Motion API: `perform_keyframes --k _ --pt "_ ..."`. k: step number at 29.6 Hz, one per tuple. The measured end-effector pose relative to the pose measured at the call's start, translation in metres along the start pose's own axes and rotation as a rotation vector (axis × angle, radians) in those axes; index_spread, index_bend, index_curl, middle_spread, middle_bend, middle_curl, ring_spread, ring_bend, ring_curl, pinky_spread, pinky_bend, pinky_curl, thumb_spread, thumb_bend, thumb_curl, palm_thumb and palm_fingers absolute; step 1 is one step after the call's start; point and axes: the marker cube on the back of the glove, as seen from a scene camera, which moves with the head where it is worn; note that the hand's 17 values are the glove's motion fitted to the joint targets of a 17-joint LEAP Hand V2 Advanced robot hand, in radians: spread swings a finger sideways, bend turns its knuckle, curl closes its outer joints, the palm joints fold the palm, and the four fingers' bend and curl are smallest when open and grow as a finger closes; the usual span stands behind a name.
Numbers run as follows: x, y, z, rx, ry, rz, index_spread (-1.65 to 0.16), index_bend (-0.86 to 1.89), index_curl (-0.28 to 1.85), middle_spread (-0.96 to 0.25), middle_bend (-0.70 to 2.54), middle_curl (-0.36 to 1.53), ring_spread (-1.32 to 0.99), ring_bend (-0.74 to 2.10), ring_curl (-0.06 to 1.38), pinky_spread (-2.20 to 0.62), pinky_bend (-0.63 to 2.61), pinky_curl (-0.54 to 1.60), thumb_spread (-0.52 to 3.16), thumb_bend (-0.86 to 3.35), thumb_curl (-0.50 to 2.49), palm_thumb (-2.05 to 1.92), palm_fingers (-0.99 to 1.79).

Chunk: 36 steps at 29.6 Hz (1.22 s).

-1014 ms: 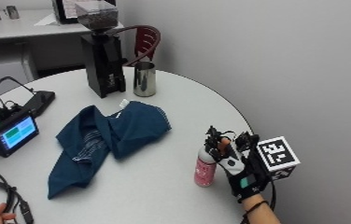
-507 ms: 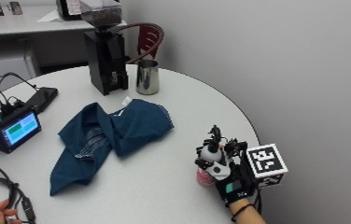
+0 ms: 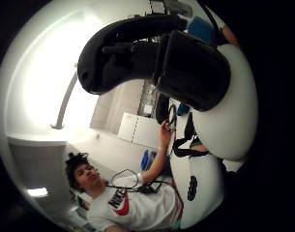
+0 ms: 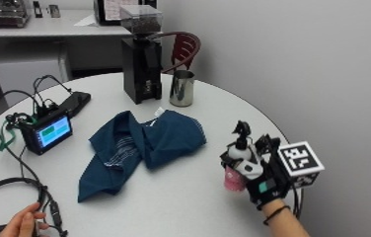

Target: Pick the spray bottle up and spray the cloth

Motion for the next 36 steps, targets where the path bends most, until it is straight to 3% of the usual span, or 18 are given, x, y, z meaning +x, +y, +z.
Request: perform_keyframes --k 8,10,14,18,26,36 --pt "-0.112 -0.053 0.015 -0.294 0.05 0.034 -0.22 0.07 0.22 -0.12 0.39 0.45 -0.13 0.59 0.44 -0.05 0.39 0.38 0.75 -0.05 0.5 0.96 1.17" --pt "-0.103 -0.058 0.024 -0.353 0.106 0.076 -0.21 0.08 0.22 -0.12 0.39 0.45 -0.13 0.6 0.44 -0.07 0.41 0.39 0.77 -0.04 0.5 0.94 1.18" --pt "-0.021 -0.044 0.03 -0.403 0.221 0.226 -0.2 0.09 0.22 -0.11 0.4 0.46 -0.13 0.62 0.45 -0.09 0.45 0.4 0.79 -0.04 0.51 0.92 1.2" --pt "0.02 -0.01 0.029 -0.435 0.167 0.363 -0.19 0.09 0.22 -0.11 0.42 0.47 -0.12 0.64 0.45 -0.1 0.46 0.41 0.81 -0.03 0.51 0.91 1.19" --pt "-0.079 -0.047 0.012 -0.385 0.164 0.202 -0.17 0.1 0.23 -0.1 0.43 0.48 -0.11 0.66 0.46 -0.11 0.49 0.42 0.82 -0.03 0.53 0.91 1.18" --pt "0.0 -0.022 0.018 -0.405 0.149 0.377 -0.17 0.1 0.24 -0.1 0.44 0.49 -0.11 0.68 0.46 -0.12 0.51 0.42 0.82 -0.03 0.54 0.9 1.18"
